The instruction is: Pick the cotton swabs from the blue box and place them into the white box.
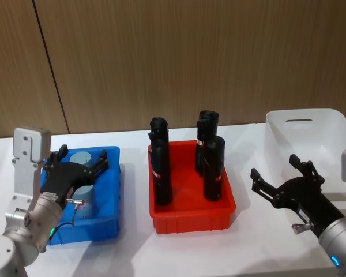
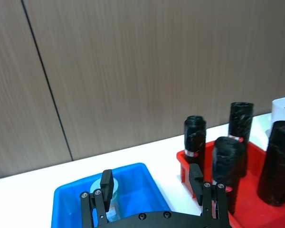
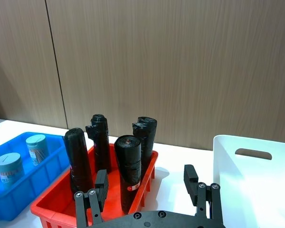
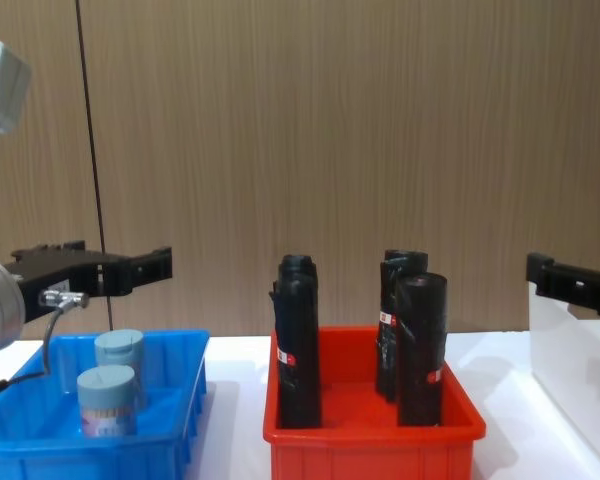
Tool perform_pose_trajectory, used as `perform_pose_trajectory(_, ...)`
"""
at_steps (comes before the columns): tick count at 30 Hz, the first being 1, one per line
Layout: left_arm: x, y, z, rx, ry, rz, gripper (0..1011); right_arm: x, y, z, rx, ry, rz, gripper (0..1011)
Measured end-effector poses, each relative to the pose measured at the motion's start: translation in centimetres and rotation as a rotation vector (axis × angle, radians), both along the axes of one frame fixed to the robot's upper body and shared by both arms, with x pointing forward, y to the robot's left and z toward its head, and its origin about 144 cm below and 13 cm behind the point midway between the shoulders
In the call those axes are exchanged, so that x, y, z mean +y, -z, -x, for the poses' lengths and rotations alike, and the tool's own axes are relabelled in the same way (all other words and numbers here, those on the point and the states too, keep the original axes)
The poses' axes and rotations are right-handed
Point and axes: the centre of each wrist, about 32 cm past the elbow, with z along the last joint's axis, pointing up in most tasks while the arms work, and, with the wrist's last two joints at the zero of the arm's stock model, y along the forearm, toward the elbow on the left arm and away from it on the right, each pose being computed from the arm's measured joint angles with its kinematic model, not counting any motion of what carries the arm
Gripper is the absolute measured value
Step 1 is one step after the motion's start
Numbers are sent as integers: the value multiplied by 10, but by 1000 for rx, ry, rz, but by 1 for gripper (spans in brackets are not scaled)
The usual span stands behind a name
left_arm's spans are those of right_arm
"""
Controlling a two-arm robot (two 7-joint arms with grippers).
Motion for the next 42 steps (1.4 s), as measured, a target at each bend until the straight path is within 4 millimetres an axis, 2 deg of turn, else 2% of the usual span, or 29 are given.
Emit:
perform_pose_trajectory(20, 16, -12, -37, 199, -27, 20, 1004, 0, 0, 0, 0, 0, 0, 1002)
perform_pose_trajectory(42, 25, -1, -56, 345, -4, 2, 1004, 0, 0, 0, 0, 0, 0, 1002)
